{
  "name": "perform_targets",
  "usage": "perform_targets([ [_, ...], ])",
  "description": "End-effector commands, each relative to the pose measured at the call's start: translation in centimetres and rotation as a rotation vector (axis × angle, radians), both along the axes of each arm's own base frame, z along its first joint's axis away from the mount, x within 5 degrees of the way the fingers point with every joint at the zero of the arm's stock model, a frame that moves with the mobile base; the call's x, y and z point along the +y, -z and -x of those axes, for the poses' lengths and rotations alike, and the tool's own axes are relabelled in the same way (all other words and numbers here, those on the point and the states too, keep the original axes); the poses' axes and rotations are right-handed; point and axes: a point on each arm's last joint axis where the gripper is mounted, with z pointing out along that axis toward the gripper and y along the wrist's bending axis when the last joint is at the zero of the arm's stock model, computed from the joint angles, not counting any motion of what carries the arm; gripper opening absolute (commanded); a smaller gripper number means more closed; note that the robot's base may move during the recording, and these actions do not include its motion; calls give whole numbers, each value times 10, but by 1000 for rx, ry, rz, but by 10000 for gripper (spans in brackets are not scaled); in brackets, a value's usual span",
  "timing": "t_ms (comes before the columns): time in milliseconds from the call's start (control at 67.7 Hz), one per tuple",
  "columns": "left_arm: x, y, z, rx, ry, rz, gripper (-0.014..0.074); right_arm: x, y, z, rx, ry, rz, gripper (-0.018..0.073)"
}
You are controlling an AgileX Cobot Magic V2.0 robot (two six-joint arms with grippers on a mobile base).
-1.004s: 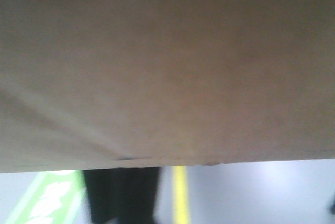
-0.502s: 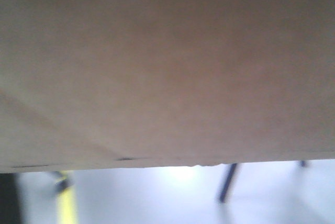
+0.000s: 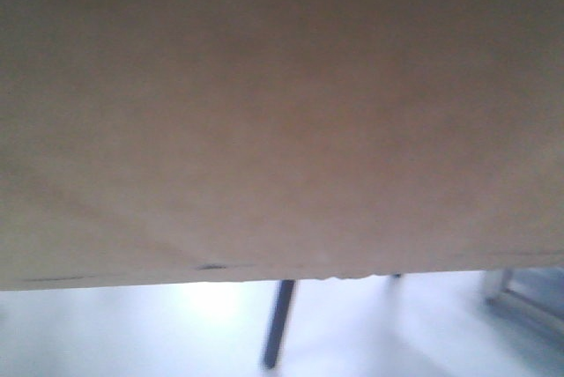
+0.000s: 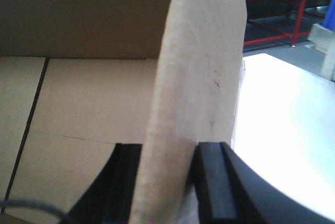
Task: Grab box from left shelf to table start
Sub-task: 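Carry the box with both grippers toward the white table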
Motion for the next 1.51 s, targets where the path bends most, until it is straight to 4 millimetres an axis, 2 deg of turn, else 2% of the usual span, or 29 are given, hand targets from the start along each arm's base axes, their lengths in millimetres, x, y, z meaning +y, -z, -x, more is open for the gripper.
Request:
perform_targets([
  [0,0,-1,-2,37,4,-12,-100,-2,-10,-1,-48,21,1,59],
  [1491,0,-1,-2,37,4,-12,-100,-2,-10,-1,-48,21,1,59],
])
